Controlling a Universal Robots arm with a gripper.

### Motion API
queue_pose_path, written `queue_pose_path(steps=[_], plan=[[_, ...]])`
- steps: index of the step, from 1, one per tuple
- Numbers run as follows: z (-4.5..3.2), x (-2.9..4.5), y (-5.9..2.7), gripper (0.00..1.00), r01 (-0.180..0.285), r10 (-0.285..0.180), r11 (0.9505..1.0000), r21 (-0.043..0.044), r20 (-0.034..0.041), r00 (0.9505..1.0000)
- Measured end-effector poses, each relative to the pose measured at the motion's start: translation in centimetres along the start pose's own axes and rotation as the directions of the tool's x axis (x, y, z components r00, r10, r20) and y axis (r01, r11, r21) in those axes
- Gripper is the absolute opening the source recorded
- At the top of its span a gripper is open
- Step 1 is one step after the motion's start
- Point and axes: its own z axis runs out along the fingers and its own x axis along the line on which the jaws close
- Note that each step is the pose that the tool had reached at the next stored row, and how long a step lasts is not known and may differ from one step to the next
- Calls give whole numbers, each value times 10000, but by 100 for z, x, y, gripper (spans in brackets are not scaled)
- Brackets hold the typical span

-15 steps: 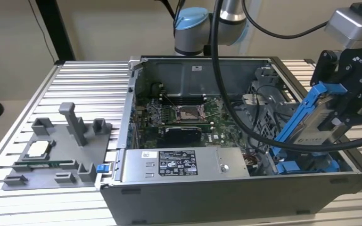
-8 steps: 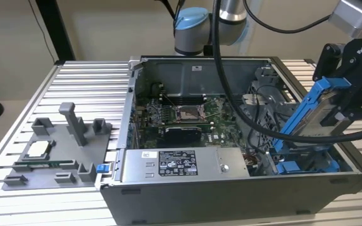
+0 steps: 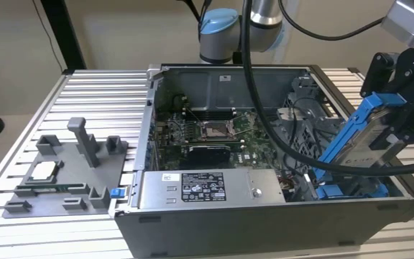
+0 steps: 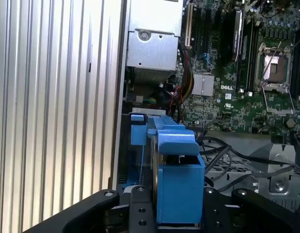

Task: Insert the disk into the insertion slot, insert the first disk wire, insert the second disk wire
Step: 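Insert the disk into the insertion slot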

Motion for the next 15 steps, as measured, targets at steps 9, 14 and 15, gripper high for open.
queue_pose_path(steps=[9,14,15], plan=[[60,-10,7,0,-30,30,9999,139,-20,10000],[87,-43,4,0,-191,191,9997,155,-18,9998],[94,-43,4,0,-269,269,9995,161,-15,9996]])
